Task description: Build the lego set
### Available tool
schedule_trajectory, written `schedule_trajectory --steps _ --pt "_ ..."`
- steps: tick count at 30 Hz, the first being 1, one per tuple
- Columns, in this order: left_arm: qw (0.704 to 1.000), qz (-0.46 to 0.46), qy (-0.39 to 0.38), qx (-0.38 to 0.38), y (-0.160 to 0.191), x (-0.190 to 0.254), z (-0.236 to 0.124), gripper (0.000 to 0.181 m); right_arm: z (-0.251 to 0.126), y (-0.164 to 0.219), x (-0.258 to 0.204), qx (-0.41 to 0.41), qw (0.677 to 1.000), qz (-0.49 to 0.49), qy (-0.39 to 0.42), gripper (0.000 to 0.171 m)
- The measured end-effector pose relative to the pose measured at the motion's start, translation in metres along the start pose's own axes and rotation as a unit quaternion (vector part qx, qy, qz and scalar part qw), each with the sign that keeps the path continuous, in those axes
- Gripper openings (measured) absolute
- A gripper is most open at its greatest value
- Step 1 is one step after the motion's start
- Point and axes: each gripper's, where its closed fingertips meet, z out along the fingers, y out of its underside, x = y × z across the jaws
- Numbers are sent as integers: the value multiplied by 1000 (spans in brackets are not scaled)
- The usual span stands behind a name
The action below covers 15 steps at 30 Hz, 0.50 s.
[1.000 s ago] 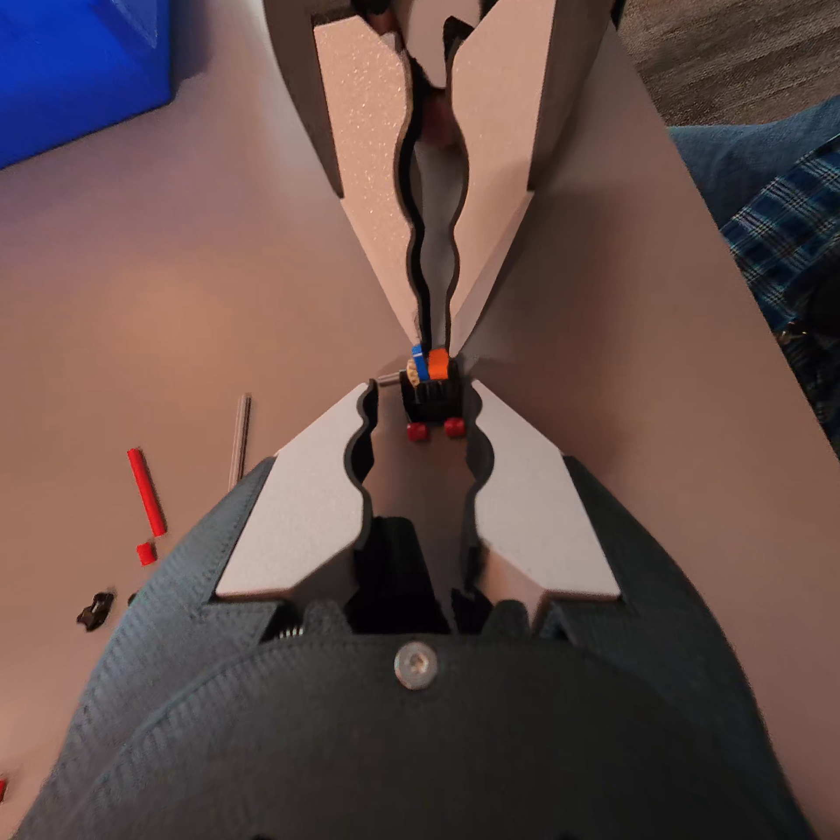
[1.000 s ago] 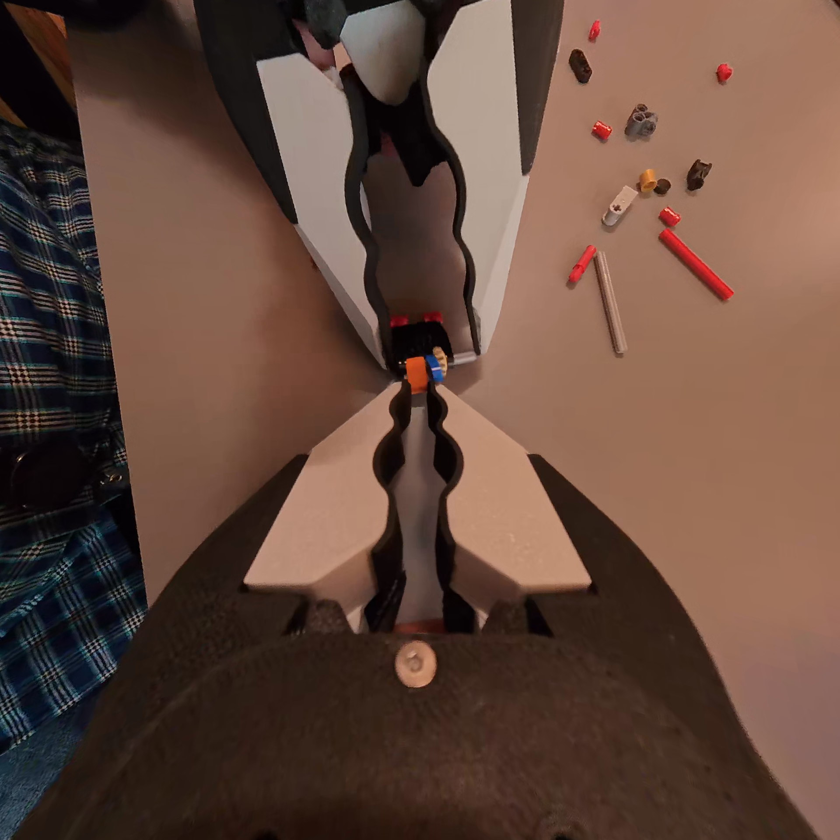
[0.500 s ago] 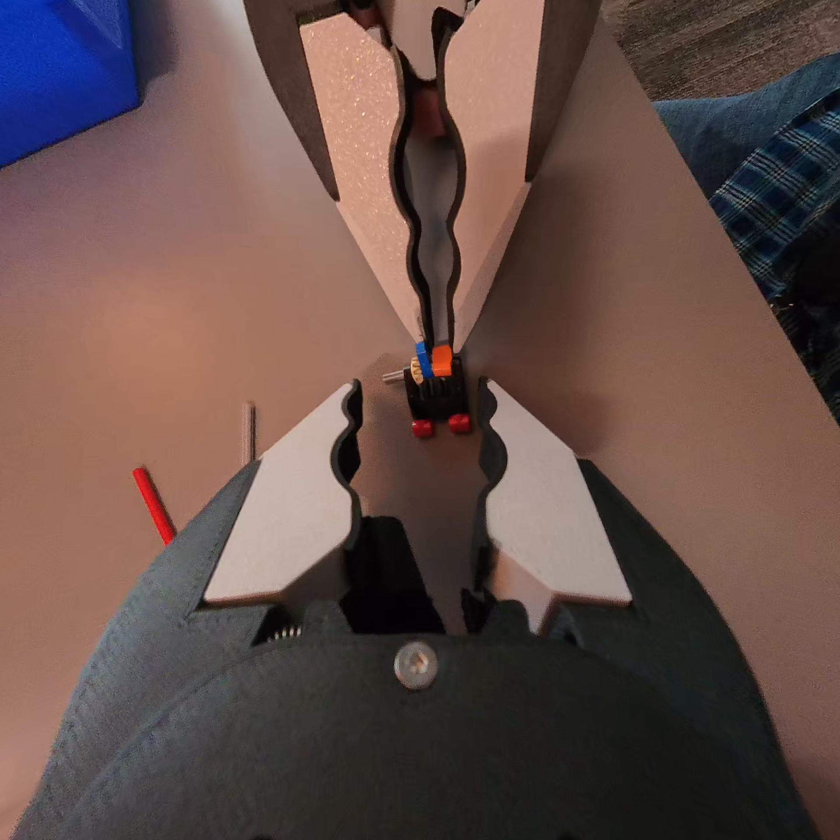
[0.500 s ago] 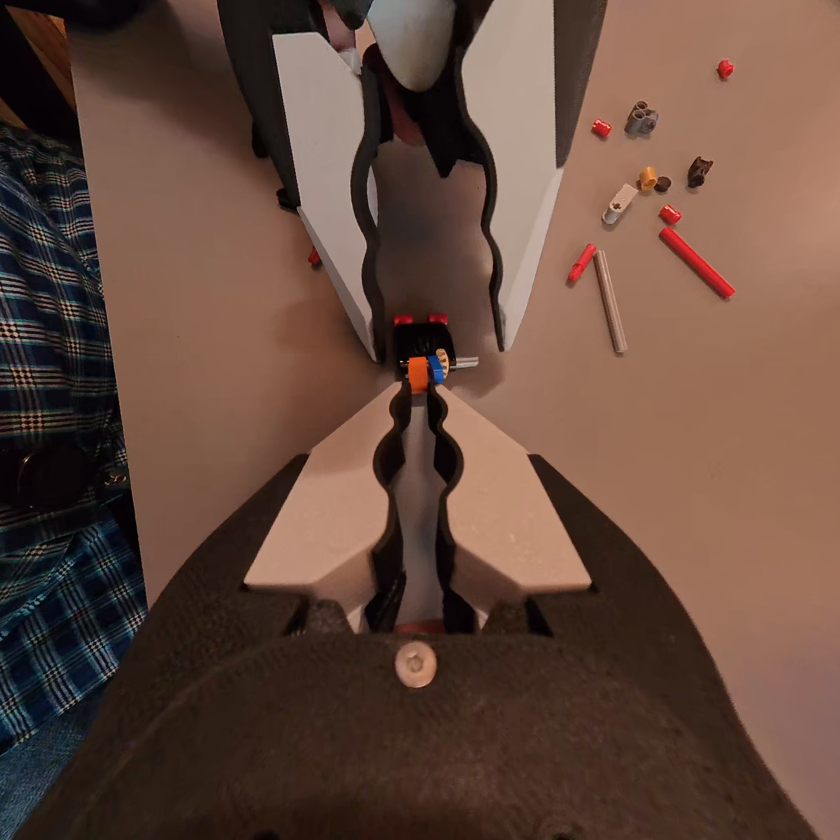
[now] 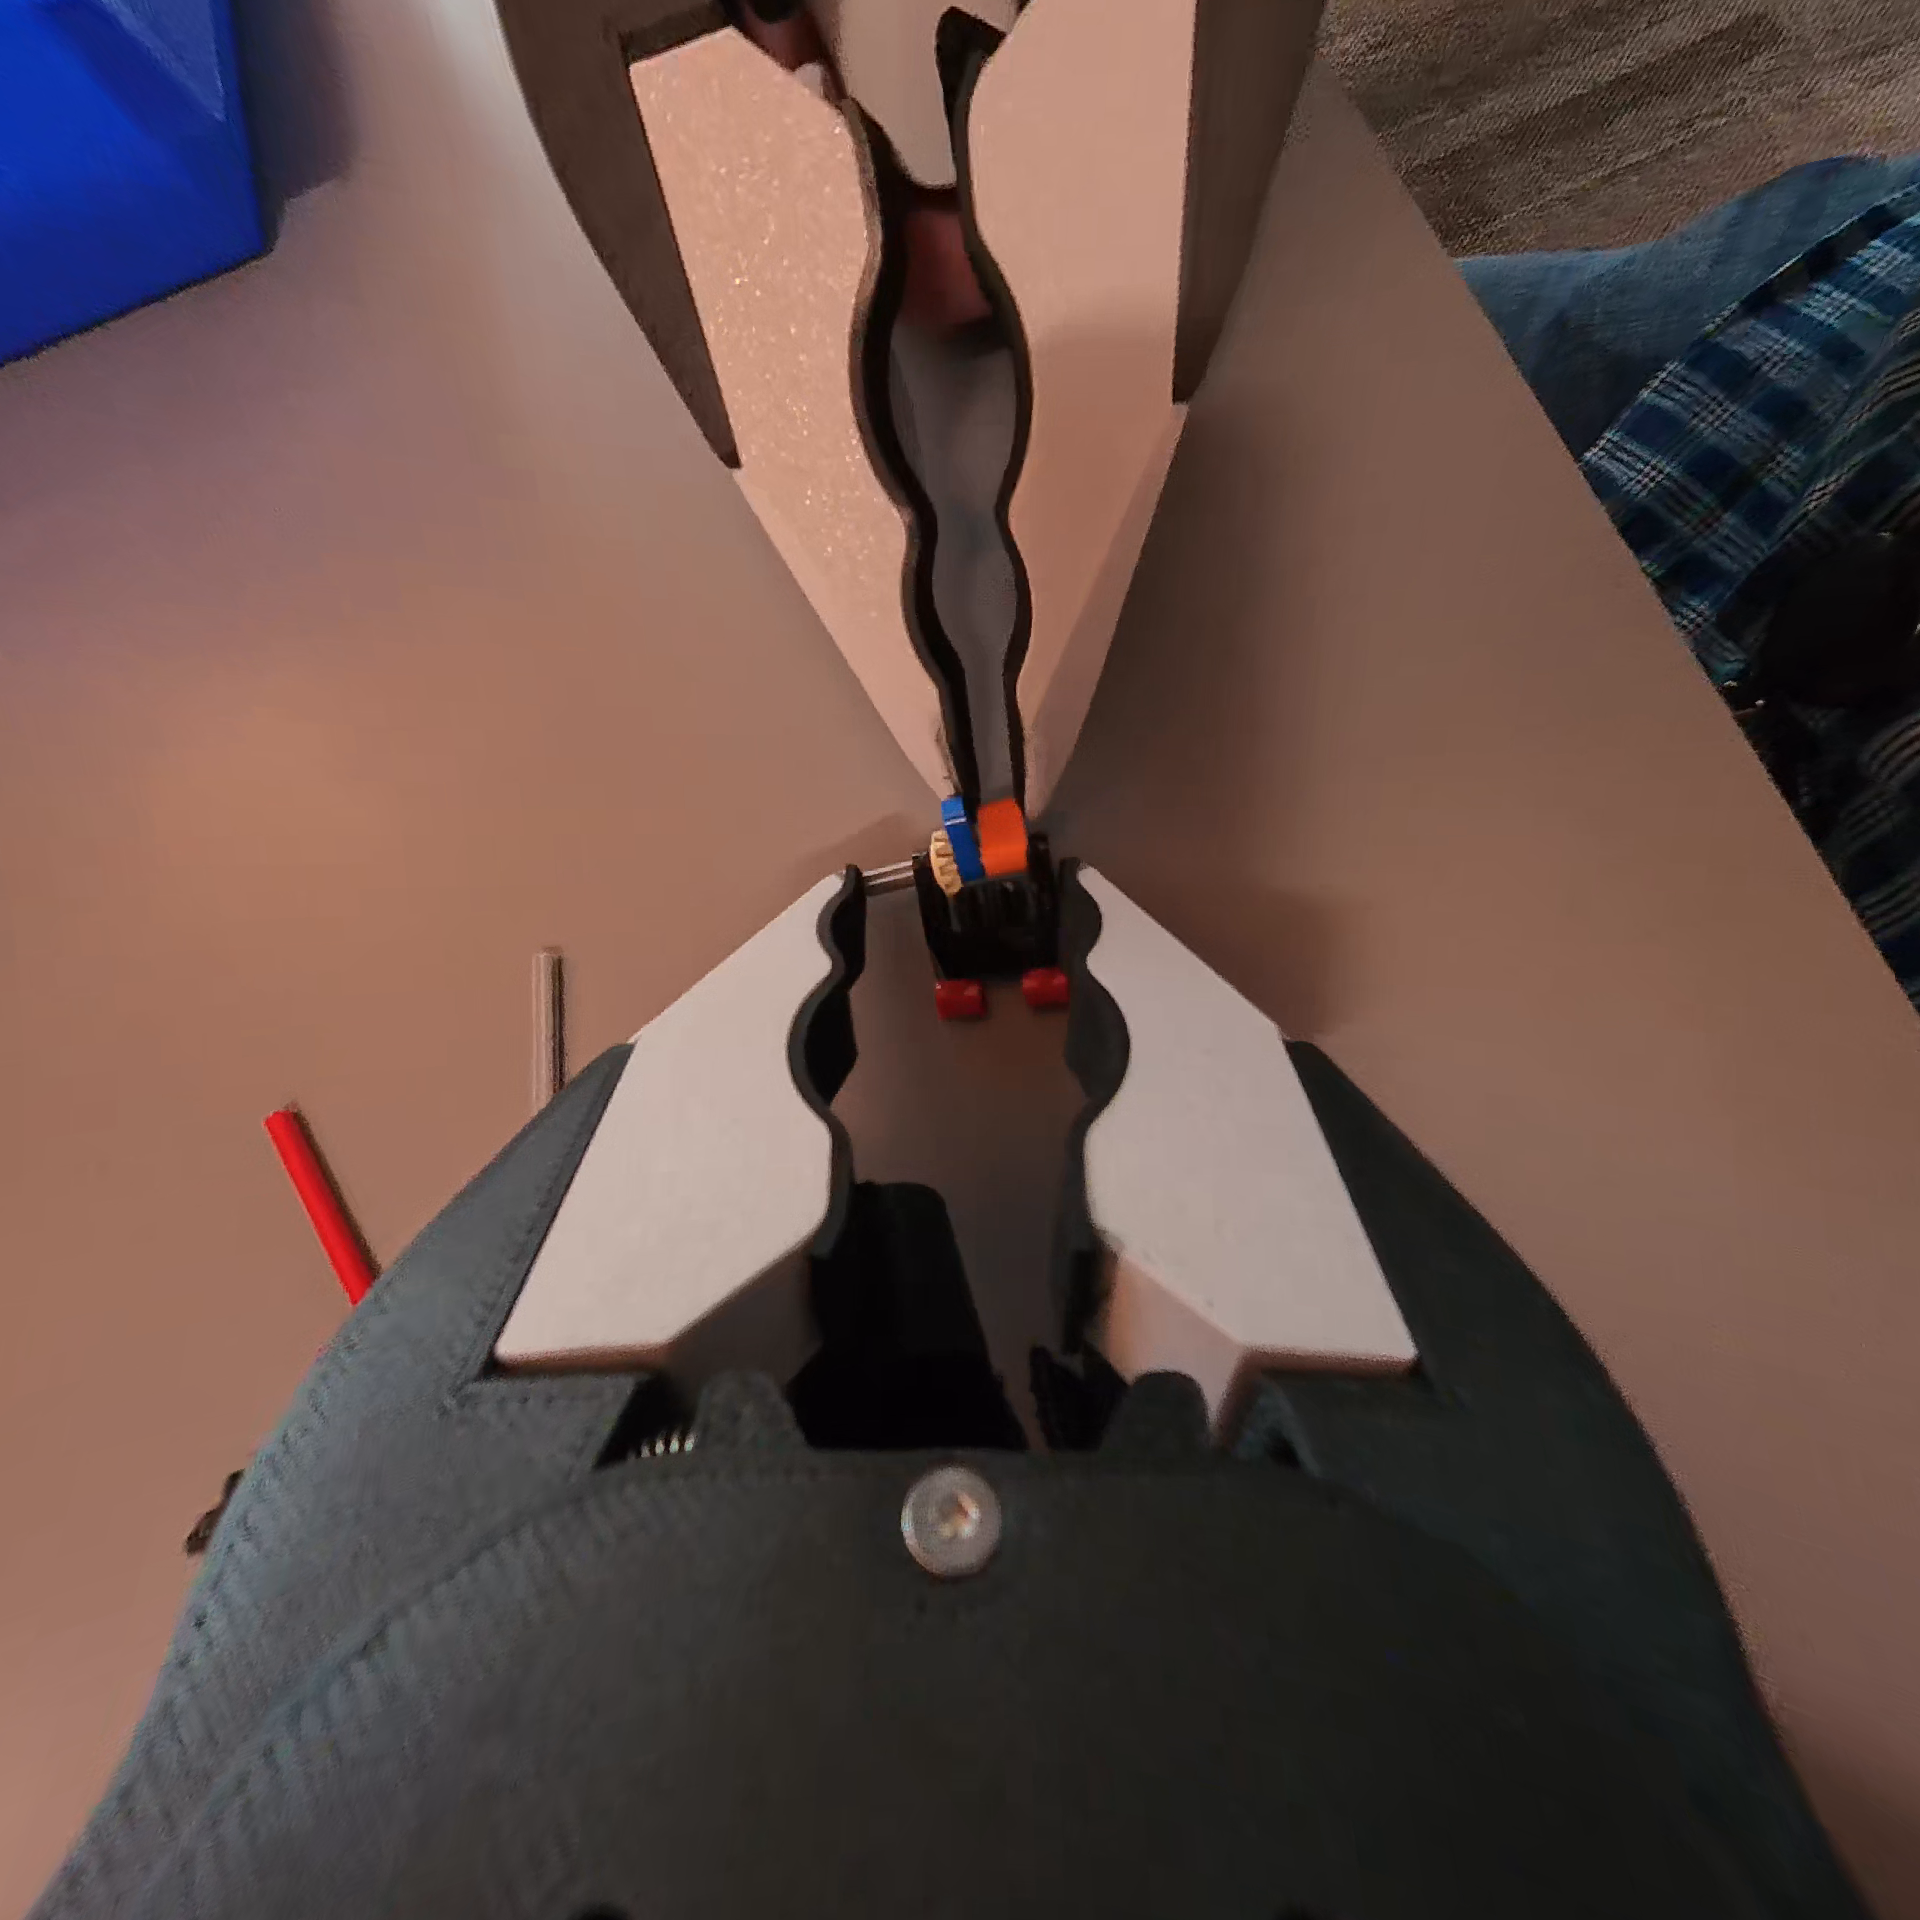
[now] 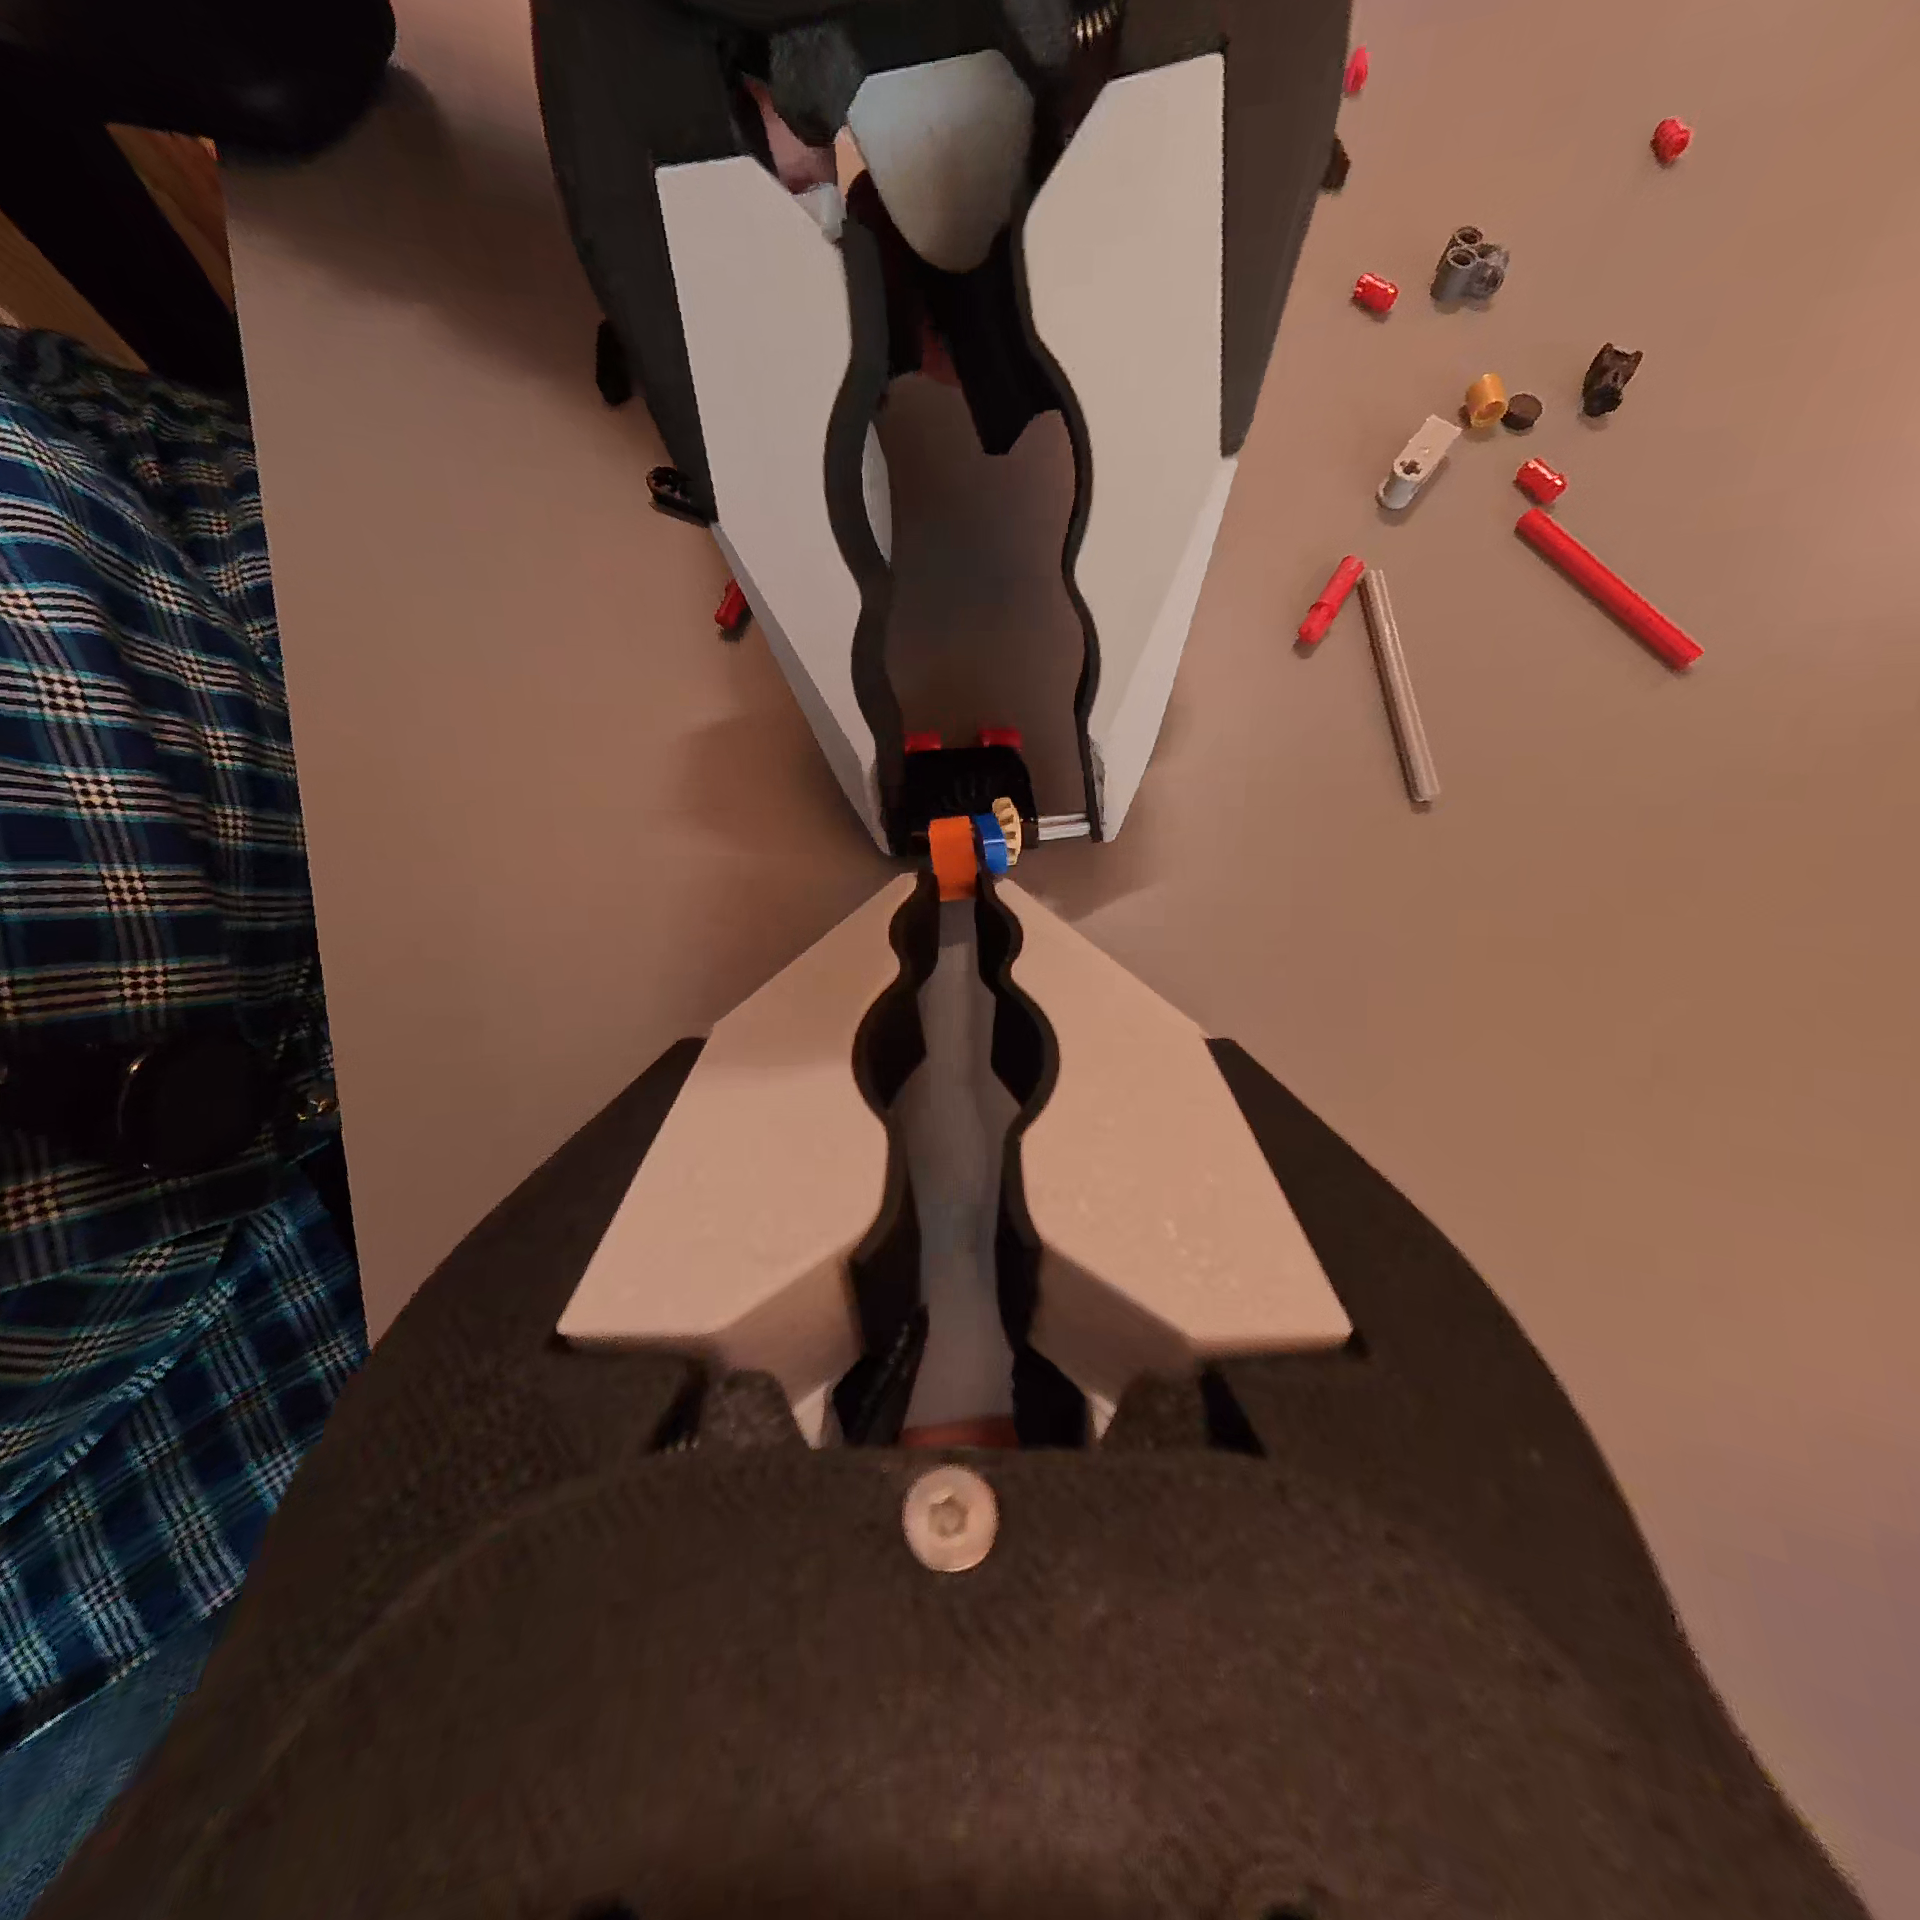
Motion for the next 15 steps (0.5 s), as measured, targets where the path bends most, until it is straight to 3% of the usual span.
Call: schedule_trajectory --steps 15 --pt "998 27 -54 5 -1 1 -3 35 -1 -4 -3 11 999 52 0 4"
